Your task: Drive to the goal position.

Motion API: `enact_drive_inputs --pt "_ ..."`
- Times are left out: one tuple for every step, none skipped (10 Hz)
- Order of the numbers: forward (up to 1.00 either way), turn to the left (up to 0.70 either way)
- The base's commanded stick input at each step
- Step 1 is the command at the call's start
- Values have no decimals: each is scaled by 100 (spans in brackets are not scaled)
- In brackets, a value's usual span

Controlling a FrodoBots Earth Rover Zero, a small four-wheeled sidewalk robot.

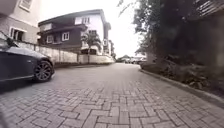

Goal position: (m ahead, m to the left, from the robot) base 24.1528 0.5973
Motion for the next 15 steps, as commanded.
enact_drive_inputs --pt "70 0" --pt "70 0" --pt "70 0" --pt "70 0" --pt "70 0" --pt "70 0" --pt "70 0" --pt "70 0" --pt "70 0" --pt "70 0" --pt "70 0" --pt "70 0" --pt "70 0" --pt "70 0" --pt "70 0"
